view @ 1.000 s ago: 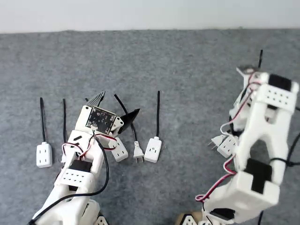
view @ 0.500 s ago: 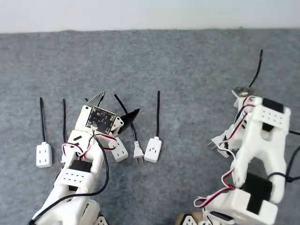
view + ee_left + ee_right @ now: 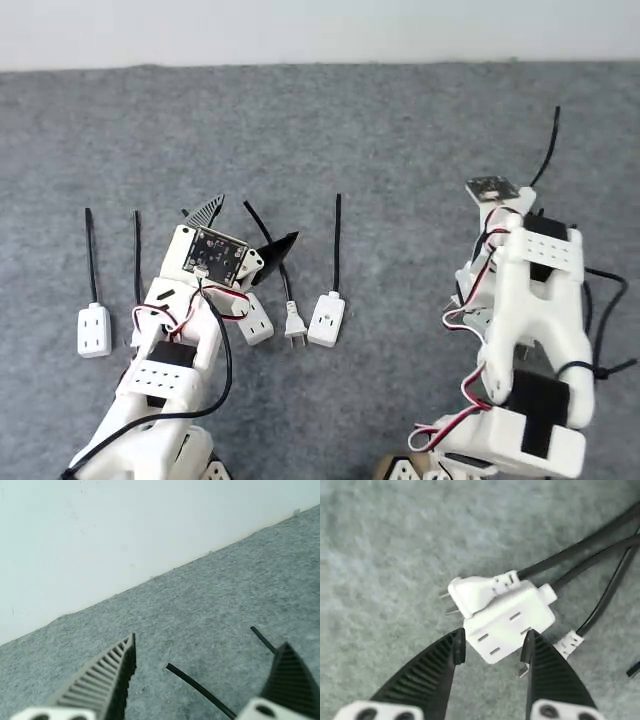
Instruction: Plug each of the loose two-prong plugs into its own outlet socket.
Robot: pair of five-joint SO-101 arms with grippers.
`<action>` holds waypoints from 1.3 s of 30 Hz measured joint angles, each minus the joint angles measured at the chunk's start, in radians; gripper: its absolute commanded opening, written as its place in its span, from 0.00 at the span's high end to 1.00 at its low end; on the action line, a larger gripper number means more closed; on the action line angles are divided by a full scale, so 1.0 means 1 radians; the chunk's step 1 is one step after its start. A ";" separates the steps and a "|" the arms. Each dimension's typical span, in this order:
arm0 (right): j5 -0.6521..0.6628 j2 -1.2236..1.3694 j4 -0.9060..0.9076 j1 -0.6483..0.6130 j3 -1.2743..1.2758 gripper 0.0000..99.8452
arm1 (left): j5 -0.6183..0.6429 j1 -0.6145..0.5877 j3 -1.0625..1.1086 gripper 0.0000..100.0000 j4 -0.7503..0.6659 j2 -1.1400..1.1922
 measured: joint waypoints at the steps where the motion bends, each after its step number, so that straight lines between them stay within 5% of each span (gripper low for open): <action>1: -0.023 0.000 -0.008 0.003 0.000 0.81 | 0.000 0.000 0.000 0.59 0.000 0.000; 17: -0.623 0.000 -0.051 -0.002 0.000 0.81 | 0.000 0.000 0.000 0.59 0.000 0.000; 39: -0.617 -0.002 -0.255 0.066 0.133 0.81 | 0.000 0.000 0.000 0.59 0.000 0.000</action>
